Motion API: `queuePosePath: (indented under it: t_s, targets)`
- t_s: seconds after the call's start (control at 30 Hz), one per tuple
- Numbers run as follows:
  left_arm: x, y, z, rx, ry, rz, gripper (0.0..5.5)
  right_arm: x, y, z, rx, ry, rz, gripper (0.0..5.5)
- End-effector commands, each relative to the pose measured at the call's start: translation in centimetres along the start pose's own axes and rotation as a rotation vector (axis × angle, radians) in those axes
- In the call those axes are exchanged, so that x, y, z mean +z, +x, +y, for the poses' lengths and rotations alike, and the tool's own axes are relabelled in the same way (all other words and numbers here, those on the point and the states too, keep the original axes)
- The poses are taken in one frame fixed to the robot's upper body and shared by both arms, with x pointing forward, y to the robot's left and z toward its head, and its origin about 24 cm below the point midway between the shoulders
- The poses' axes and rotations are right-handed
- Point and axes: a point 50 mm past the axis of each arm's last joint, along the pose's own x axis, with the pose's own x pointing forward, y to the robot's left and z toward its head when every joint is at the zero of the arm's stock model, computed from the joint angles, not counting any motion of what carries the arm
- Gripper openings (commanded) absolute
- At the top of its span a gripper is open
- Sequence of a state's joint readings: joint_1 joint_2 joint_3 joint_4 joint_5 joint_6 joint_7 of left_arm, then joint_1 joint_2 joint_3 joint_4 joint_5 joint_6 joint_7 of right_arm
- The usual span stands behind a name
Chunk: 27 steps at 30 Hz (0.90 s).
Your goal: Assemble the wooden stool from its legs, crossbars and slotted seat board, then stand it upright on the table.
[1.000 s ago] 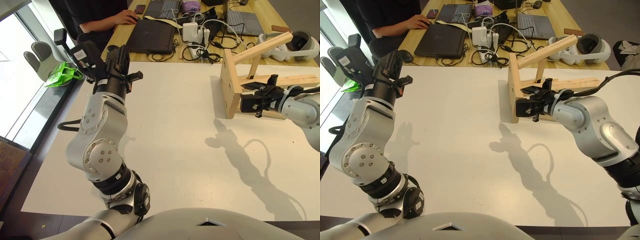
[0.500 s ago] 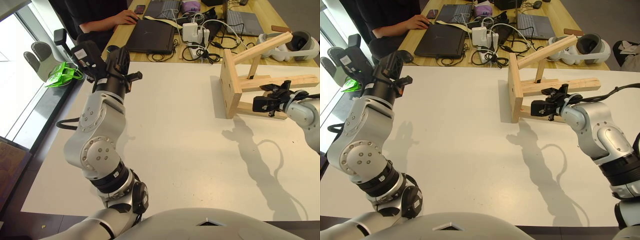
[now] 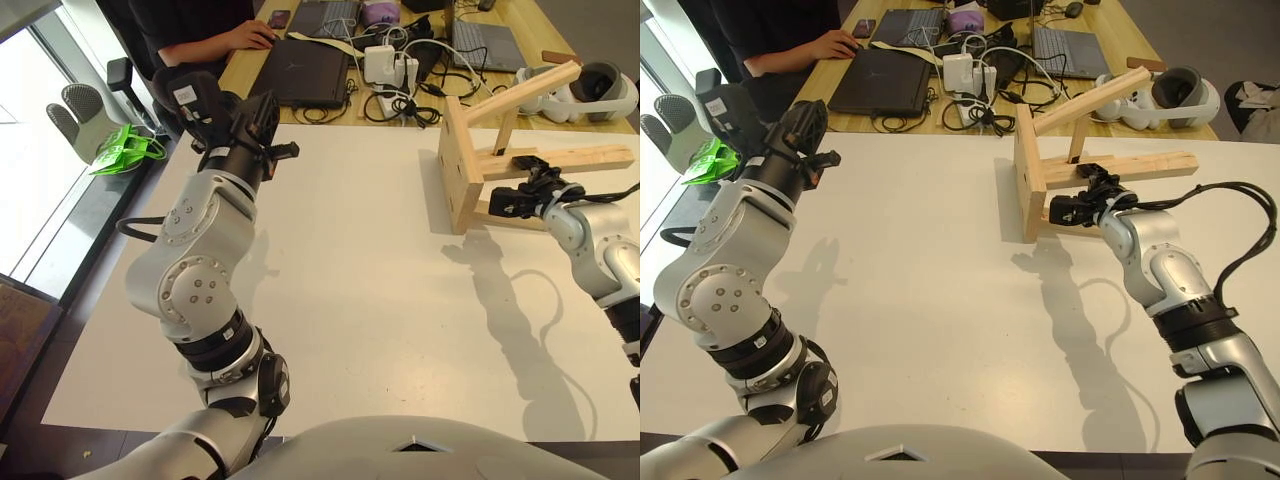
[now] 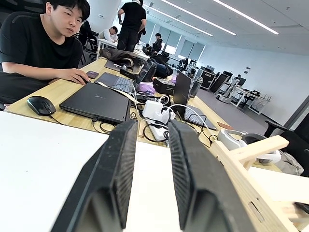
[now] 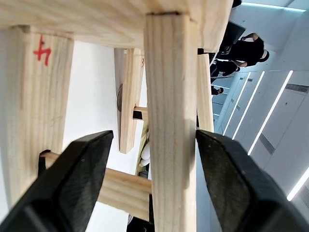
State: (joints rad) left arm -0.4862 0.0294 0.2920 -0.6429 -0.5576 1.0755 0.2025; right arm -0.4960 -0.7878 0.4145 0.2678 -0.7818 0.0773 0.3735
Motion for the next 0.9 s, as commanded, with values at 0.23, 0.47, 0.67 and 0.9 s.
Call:
queuePosePath:
  t_s: [0.23, 0.47, 0.67, 0.9]
  targets:
    - [-0.7, -0.2, -0.9, 0.010, -0.026, -0.005, 1.15, 2.0, 3.7, -2.0, -0.192, 0.053, -0.060, 3.02]
    - [-0.5, -0.3, -0.7, 0.035, -0.033, -0.035, 1.15, 2.0, 4.5, -1.6, -0.159, 0.191, -0.055, 1.82]
    - [-0.3, -0.1, -0.6, 0.031, -0.021, -0.048, 1.15, 3.2, 4.5, -1.5, -0.177, 0.422, -0.090, 1.59]
    - [0.1, 0.2, -0.5, 0.026, 0.015, -0.062, 1.15, 5.6, 4.4, -2.2, -0.191, 0.926, -0.161, 1.60]
